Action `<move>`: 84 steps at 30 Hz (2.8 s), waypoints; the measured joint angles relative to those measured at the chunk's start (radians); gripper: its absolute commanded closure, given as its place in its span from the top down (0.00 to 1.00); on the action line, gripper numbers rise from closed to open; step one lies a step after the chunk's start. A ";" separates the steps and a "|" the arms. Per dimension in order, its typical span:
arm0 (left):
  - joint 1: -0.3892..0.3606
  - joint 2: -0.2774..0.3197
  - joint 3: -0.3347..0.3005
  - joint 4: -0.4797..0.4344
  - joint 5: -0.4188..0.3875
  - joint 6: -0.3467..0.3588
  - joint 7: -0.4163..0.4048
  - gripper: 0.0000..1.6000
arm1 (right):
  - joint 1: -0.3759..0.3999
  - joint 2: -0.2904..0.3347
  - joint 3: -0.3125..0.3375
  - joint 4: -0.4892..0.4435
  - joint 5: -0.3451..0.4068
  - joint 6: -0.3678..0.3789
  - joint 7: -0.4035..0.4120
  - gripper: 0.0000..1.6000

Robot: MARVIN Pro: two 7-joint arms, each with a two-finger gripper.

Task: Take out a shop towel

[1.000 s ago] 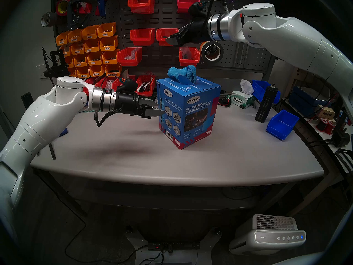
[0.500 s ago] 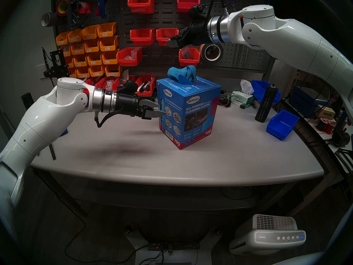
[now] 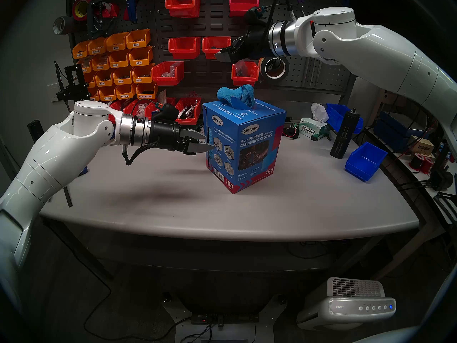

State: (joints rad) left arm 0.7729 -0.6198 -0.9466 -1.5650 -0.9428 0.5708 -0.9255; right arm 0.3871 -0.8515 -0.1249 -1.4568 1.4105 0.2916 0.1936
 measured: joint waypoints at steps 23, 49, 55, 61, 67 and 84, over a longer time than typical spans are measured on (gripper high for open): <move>0.000 0.000 0.000 0.000 0.000 0.000 0.000 1.00 | 0.027 0.004 -0.022 -0.027 -0.020 0.095 0.056 1.00; 0.000 0.000 0.001 0.000 0.001 0.000 0.000 1.00 | 0.077 0.023 -0.071 -0.098 -0.114 0.259 0.000 1.00; 0.000 0.000 0.001 0.000 0.001 0.000 0.000 1.00 | 0.082 0.024 -0.070 -0.106 -0.117 0.281 -0.008 1.00; 0.000 0.000 0.001 0.001 0.001 0.000 0.000 1.00 | 0.085 0.028 -0.066 -0.131 -0.098 0.313 -0.015 1.00; 0.000 0.000 0.001 0.001 0.001 0.000 0.000 1.00 | 0.084 0.036 -0.060 -0.168 -0.058 0.341 -0.047 1.00; 0.000 0.000 0.001 0.001 0.001 0.000 0.000 1.00 | 0.082 0.039 -0.051 -0.212 0.008 0.362 -0.198 1.00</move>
State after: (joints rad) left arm 0.7733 -0.6197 -0.9459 -1.5644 -0.9419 0.5708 -0.9257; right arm 0.4687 -0.8124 -0.1761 -1.6685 1.4184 0.6537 -0.0045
